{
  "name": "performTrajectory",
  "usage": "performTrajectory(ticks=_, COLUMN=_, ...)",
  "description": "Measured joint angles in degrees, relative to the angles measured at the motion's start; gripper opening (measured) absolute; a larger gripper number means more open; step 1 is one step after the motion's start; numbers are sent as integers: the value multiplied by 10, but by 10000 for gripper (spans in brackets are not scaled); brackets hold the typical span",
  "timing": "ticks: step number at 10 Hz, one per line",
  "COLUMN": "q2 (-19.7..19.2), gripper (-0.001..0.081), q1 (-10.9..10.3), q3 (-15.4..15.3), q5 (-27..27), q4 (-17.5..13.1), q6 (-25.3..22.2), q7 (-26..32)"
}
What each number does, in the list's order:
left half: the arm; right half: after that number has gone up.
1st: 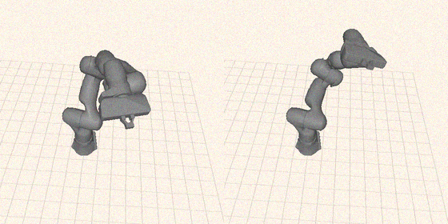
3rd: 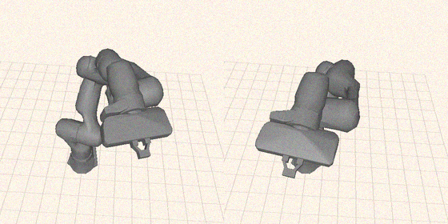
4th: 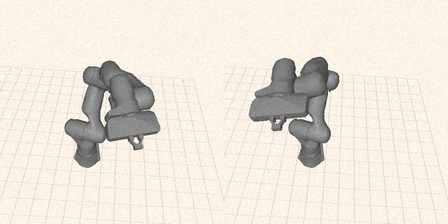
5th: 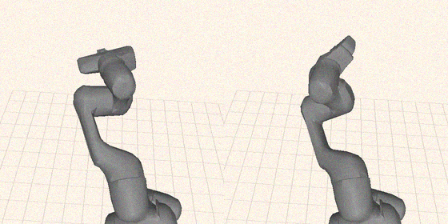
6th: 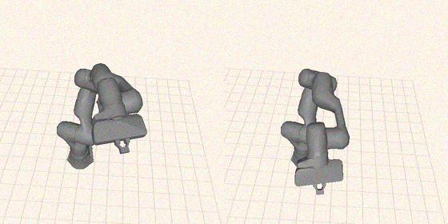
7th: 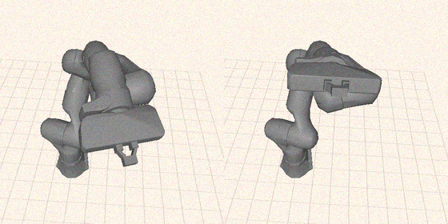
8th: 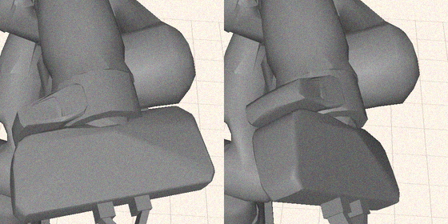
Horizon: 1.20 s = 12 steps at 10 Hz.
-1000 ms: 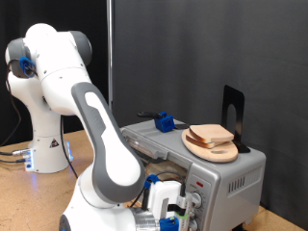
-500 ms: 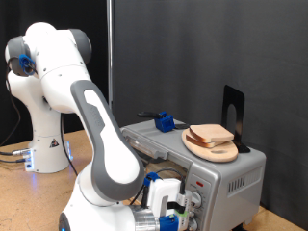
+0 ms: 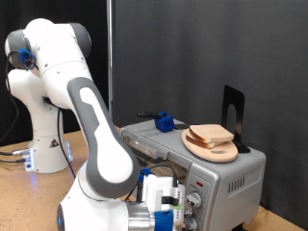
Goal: Make a piece of toast with the oven
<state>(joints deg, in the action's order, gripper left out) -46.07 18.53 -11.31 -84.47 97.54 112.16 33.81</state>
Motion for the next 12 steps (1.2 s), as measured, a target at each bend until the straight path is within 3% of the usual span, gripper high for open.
performTrajectory(ticks=5, q2=6, gripper=237, q1=5, q3=1, q5=-46, q4=23, q6=2, q7=130)
performTrajectory(ticks=7, q2=6, gripper=231, q1=17, q3=5, q5=-53, q4=31, q6=4, q7=179)
performTrajectory(ticks=12, q2=8, gripper=191, q1=41, q3=5, q5=-55, q4=38, q6=-20, q7=157)
